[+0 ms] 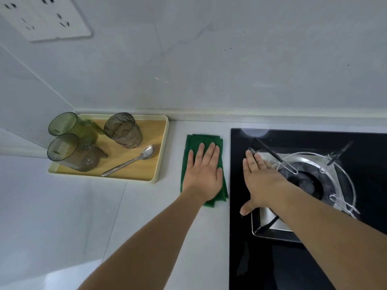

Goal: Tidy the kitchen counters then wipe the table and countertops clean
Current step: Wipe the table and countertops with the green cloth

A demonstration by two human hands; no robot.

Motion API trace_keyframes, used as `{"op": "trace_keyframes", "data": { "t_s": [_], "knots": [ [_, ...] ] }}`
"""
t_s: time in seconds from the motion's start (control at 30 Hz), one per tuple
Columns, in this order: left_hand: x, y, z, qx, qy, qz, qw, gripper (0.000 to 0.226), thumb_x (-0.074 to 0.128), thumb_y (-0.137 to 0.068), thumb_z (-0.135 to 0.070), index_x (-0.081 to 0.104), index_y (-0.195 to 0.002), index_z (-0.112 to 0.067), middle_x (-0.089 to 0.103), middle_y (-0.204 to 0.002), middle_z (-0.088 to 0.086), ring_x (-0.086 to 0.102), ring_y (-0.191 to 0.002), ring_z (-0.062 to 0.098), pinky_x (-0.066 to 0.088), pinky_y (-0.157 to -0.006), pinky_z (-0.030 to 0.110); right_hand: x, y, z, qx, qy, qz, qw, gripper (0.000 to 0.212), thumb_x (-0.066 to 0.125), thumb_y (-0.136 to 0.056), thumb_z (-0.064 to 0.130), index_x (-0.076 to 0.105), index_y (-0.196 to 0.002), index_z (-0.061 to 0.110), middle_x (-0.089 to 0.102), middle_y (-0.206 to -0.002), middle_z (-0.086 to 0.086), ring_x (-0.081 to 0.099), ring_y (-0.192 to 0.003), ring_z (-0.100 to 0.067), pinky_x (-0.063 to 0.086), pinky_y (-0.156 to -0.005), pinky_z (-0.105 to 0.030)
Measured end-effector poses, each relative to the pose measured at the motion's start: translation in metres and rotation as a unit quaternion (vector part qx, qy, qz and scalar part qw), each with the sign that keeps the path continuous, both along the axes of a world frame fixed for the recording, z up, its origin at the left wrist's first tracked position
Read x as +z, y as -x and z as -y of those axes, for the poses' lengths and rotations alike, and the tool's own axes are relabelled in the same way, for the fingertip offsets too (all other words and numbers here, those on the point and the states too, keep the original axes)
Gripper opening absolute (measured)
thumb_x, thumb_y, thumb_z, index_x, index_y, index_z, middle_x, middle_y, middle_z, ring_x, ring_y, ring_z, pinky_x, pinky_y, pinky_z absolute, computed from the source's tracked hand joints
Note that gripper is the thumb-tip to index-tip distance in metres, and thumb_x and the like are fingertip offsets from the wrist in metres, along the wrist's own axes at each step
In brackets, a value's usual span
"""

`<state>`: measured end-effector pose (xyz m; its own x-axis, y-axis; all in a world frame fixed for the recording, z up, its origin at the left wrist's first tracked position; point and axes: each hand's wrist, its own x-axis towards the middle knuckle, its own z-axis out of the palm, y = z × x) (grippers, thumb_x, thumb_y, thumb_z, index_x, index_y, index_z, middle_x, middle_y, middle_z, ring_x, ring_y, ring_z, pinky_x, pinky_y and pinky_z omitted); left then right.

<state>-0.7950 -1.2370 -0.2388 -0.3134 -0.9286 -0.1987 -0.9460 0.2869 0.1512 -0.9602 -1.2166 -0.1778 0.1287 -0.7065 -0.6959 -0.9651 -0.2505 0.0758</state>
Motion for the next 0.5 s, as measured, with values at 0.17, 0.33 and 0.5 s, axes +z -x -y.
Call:
{"op": "trace_keyframes", "data": {
  "t_s": [0.17, 0.33, 0.5],
  "knots": [
    [0.001, 0.006, -0.054, -0.016, -0.023, 0.008, 1.000, 0.064, 0.015, -0.101, -0.042, -0.012, -0.155, -0.022, -0.014, -0.163, -0.005, -0.025, -0.147, 0.021, -0.015, -0.119, 0.047, 0.001, 0.004, -0.004, 0.000, 0.007, 0.014, 1.000, 0.143, 0.067, -0.063, 0.076, -0.023, -0.146, 0.001, -0.037, -0.149, -0.019, -0.025, -0.143, -0.033, -0.005, -0.120, -0.043],
    [0.001, 0.010, -0.036, -0.023, -0.018, 0.006, 1.000, 0.065, 0.018, -0.101, -0.041, -0.011, -0.156, -0.024, -0.014, -0.164, -0.006, -0.025, -0.147, 0.020, -0.016, -0.119, 0.046, -0.003, 0.006, -0.001, 0.006, 0.009, 0.014, 1.000, 0.143, 0.065, -0.064, 0.076, -0.023, -0.146, 0.000, -0.038, -0.148, -0.021, -0.026, -0.142, -0.035, -0.007, -0.120, -0.044],
    [0.001, 0.021, 0.023, -0.024, -0.014, -0.002, 1.000, 0.064, 0.021, -0.101, -0.038, -0.008, -0.157, -0.024, -0.011, -0.164, -0.006, -0.020, -0.149, 0.020, -0.010, -0.121, 0.047, -0.007, 0.005, -0.001, 0.014, 0.016, 0.008, 1.000, 0.140, 0.063, -0.066, 0.076, -0.022, -0.145, -0.002, -0.037, -0.148, -0.024, -0.027, -0.141, -0.038, -0.005, -0.120, -0.047]
  ]
}}
